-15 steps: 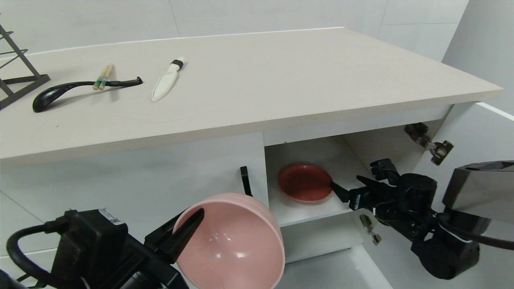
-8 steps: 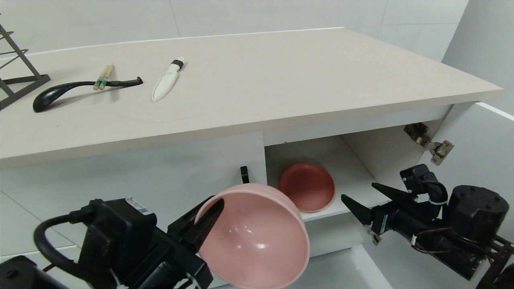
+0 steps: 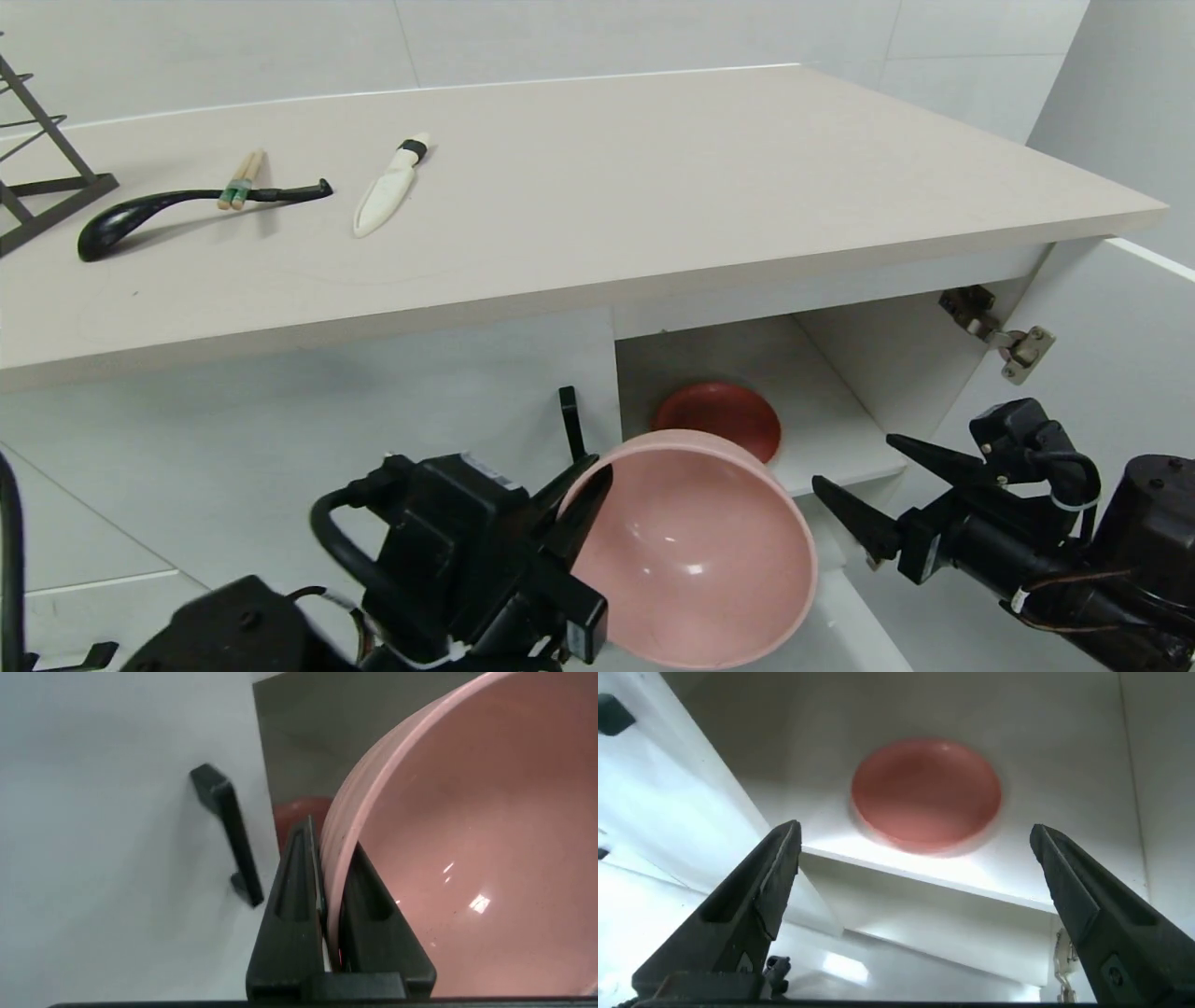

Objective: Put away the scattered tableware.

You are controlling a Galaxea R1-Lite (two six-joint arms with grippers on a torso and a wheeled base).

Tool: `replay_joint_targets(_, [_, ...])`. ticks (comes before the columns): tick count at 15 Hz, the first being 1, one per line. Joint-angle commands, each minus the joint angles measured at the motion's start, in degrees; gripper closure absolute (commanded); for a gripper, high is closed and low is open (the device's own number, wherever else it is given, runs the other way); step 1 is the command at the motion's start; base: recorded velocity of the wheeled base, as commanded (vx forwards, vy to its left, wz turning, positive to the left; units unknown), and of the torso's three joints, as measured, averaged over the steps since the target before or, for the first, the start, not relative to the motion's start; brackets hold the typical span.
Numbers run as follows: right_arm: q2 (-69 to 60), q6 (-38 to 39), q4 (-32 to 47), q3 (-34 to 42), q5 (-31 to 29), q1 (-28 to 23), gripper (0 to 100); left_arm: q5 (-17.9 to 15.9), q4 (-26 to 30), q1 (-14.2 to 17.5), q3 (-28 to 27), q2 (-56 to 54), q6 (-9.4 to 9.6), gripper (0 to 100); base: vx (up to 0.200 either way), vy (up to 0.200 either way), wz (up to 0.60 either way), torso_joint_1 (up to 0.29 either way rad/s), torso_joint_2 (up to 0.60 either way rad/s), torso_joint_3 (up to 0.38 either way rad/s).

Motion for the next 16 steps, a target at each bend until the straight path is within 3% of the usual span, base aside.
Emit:
replay_joint_targets(1, [-0.6,0.0,-0.1,0.1,0.0,-1.5,0,1.1,-0.1,-1.2,-4.3,5.3,0.04,100,0.000,0.000,0.00,0.000,0.00,0.000])
replay_joint_targets(6, [-3.7,-4.7,-0.1,-0.3,0.0,-6.9,0,4.8,-0.1,-1.5,-8.9,11.1,0.04,100,0.000,0.000,0.00,0.000,0.00,0.000])
replay_joint_targets(11, [-4.2,-7.0,-0.1,-0.6,0.1,-7.1,0,12.3,-0.1,-1.5,-14.0,15.6,0.04,100,0.000,0.000,0.00,0.000,0.00,0.000])
replay_joint_targets(16, [-7.7,-10.0,-0.1,-2.1,0.2,-6.8,0,12.6,-0.1,-1.5,-18.1,19.9,0.13,100,0.000,0.000,0.00,0.000,0.00,0.000])
